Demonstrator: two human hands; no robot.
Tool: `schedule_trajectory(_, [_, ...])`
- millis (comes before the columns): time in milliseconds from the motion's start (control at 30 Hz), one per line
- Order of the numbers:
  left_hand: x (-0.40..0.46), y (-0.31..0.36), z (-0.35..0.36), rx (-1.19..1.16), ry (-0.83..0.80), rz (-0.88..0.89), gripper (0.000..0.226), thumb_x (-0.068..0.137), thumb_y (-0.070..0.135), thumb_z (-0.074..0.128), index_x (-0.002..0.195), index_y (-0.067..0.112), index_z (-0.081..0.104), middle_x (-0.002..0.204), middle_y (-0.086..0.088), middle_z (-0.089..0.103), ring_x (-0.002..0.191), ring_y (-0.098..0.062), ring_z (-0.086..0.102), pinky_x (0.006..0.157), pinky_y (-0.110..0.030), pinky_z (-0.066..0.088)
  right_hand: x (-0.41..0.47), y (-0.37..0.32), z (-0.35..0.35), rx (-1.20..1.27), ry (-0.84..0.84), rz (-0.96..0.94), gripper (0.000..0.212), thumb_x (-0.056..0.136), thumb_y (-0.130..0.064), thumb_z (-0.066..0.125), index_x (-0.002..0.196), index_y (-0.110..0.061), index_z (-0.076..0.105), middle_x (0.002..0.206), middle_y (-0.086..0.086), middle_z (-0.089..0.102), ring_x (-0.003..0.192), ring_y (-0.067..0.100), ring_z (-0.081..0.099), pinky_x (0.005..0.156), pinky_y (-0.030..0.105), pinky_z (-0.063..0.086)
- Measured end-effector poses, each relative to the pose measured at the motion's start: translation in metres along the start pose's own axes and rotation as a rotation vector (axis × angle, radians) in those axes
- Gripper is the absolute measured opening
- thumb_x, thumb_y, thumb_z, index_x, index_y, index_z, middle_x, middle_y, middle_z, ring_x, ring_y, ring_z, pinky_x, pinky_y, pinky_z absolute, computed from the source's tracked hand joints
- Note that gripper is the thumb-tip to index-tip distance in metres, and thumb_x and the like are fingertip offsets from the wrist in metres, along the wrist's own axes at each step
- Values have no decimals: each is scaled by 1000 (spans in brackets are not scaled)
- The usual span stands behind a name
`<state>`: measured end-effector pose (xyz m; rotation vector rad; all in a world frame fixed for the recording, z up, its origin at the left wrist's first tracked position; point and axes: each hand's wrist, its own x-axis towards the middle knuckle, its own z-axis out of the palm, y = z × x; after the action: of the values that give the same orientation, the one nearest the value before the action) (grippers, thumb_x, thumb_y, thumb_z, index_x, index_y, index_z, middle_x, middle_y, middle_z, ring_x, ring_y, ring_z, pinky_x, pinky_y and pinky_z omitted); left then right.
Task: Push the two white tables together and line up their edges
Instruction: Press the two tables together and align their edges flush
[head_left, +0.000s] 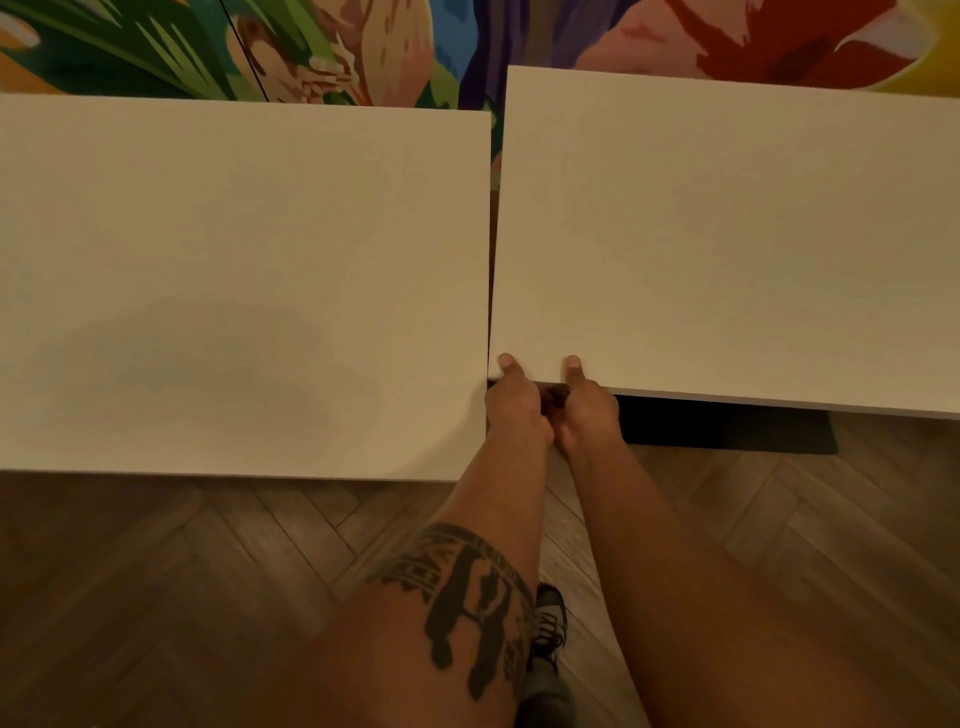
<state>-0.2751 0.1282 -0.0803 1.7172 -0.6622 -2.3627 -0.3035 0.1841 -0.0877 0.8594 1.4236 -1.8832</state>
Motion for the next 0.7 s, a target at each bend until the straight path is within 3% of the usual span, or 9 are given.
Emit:
schedule_trajectory(67, [1, -3, -1, -5, 11, -6, 64, 99, 57, 48, 137, 6, 53, 126, -24, 66, 95, -36, 65, 96, -53, 57, -3, 2, -3, 1, -5, 9, 49, 99, -27, 68, 136, 2, 55, 118, 22, 70, 98, 35, 73, 81, 48, 64])
schedule_trajectory(167, [-6, -13, -8, -10, 38, -28, 64, 98, 57, 50, 137, 7, 55, 120, -22, 67, 99, -37, 65, 99, -54, 55, -11, 10, -13, -69, 14, 12, 54, 100, -33, 67, 139, 2, 55, 125, 22, 69, 100, 32, 73, 65, 35, 64])
schedule_trajectory(267, [-12, -27, -19, -39, 44, -65, 65, 96, 61, 51, 134, 9, 60, 120, -18, 70, 105, -37, 67, 100, -53, 54, -19, 19, -28, -96, 39, 23, 61, 99, -36, 67, 146, 0, 49, 134, 22, 65, 111, 36, 70, 68, 36, 61])
schedule_trajectory(400, [-25, -42, -32, -45, 53, -105, 65, 94, 62, 54, 131, 9, 62, 111, -16, 71, 98, -34, 69, 96, -51, 57, -31, 29, -43, -103, 49, 30, 62, 98, -35, 68, 147, -1, 48, 137, 22, 64, 114, 37, 68, 69, 35, 61])
schedule_trajectory(567, [-35, -40, -34, -98, 22, -108, 63, 97, 55, 55, 138, 7, 56, 132, -22, 66, 84, -30, 65, 85, -46, 57, -33, 30, -45, -54, 29, 5, 57, 98, -33, 69, 144, -3, 51, 134, 21, 66, 113, 37, 69, 85, 45, 61])
schedule_trajectory(633, [-38, -41, -35, -99, 29, -114, 62, 98, 54, 55, 139, 8, 54, 132, -21, 65, 77, -26, 61, 79, -44, 56, -33, 32, -48, -62, 28, -7, 58, 99, -34, 68, 145, -3, 50, 134, 21, 66, 113, 36, 69, 79, 41, 61])
schedule_trajectory(700, [-42, -42, -37, -103, 35, -117, 61, 97, 54, 56, 137, 7, 56, 117, -18, 70, 78, -26, 62, 71, -39, 57, -33, 34, -53, -60, 19, -12, 57, 100, -34, 66, 145, -3, 50, 134, 21, 66, 112, 35, 69, 72, 37, 62])
